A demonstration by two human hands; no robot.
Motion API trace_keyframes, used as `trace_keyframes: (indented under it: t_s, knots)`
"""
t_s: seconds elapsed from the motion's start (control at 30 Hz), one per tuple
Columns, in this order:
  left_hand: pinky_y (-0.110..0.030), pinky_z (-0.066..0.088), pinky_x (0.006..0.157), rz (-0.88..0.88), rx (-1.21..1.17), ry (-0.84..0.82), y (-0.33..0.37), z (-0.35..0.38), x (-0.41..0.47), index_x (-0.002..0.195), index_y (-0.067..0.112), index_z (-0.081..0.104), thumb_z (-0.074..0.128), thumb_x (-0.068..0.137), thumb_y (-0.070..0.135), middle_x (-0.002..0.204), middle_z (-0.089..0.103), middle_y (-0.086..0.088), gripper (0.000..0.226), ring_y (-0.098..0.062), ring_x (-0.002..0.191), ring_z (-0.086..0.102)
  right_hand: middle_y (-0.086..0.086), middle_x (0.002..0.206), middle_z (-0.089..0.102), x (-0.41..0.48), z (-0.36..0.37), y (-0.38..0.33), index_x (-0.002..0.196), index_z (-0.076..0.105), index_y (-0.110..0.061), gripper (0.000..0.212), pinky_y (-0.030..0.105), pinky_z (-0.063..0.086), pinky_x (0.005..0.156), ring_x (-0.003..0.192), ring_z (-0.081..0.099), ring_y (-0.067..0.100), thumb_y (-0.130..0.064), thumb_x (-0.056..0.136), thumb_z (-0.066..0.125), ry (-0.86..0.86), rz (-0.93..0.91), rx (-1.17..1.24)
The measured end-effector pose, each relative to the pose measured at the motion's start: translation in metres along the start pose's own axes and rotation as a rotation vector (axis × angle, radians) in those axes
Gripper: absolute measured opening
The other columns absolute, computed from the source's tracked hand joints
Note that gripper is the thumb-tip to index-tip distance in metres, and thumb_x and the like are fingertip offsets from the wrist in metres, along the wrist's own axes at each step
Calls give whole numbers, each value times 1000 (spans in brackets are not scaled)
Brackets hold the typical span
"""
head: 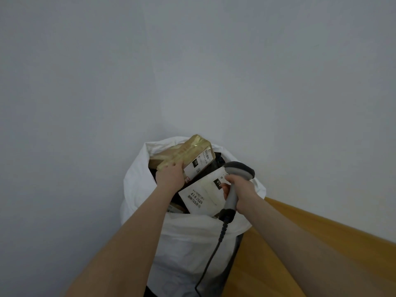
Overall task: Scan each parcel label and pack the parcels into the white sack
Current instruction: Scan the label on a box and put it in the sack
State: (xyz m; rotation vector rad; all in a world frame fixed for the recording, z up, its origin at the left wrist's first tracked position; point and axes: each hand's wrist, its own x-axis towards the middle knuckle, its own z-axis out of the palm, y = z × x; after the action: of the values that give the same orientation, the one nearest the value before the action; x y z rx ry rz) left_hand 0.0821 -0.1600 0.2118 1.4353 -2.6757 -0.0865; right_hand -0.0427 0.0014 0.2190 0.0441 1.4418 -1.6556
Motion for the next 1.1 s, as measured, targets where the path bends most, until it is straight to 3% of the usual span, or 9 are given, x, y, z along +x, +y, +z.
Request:
trace_keyframes:
  t_s: [0.2, 0.37, 0.53, 0.67, 0.8, 1.0, 1.1]
  knots:
    - [-35, 44, 79, 90, -59, 237, 49, -13, -20, 120, 10, 49, 47, 92, 16, 122, 52, -11, 29, -27, 108, 50, 11, 59, 66, -22, -46, 0, 91, 61, -2, 10, 25, 52, 47, 41, 58, 13, -10, 88, 66, 46, 13, 87]
    - [-33, 46, 85, 272, -139, 236, 139, 1, -59, 134, 15, 46, 48, 93, 16, 133, 47, -6, 41, -23, 120, 45, 9, 55, 64, -47, -124, 3, 88, 62, -3, 8, 26, 51, 47, 44, 59, 15, -10, 89, 64, 94, 39, 183]
    - [-35, 45, 93, 377, -177, 80, 247, 35, -125, 136, 17, 44, 45, 94, 15, 135, 46, -6, 42, -23, 124, 43, 7, 55, 64, -78, -240, 15, 84, 62, -5, 20, 27, 48, 45, 51, 58, 18, -22, 92, 64, 121, 129, 215]
    - [-37, 47, 94, 435, -124, -84, 337, 70, -186, 137, 14, 43, 44, 96, 16, 135, 45, -8, 41, -25, 121, 47, 6, 53, 59, -104, -348, 23, 79, 60, -6, 22, 23, 43, 39, 39, 52, 17, -22, 93, 62, 145, 180, 158]
    - [-38, 45, 98, 481, -56, -240, 424, 96, -244, 140, 14, 40, 47, 98, 22, 140, 41, -9, 43, -26, 126, 43, 6, 57, 55, -135, -445, 26, 78, 56, -8, 23, 28, 41, 43, 44, 48, 17, -21, 96, 59, 223, 204, 100]
    - [-38, 48, 94, 608, -19, -322, 521, 116, -306, 143, 16, 38, 44, 99, 17, 140, 40, -8, 44, -25, 125, 44, 7, 60, 52, -176, -557, 18, 79, 52, -7, 21, 25, 38, 40, 42, 45, 15, -16, 98, 54, 326, 202, 65]
    - [-37, 48, 92, 680, -36, -340, 556, 123, -324, 143, 18, 39, 43, 98, 15, 142, 39, -7, 45, -25, 125, 45, 10, 67, 55, -191, -595, 19, 83, 55, -5, 15, 29, 40, 46, 48, 48, 17, -14, 96, 56, 421, 172, 82]
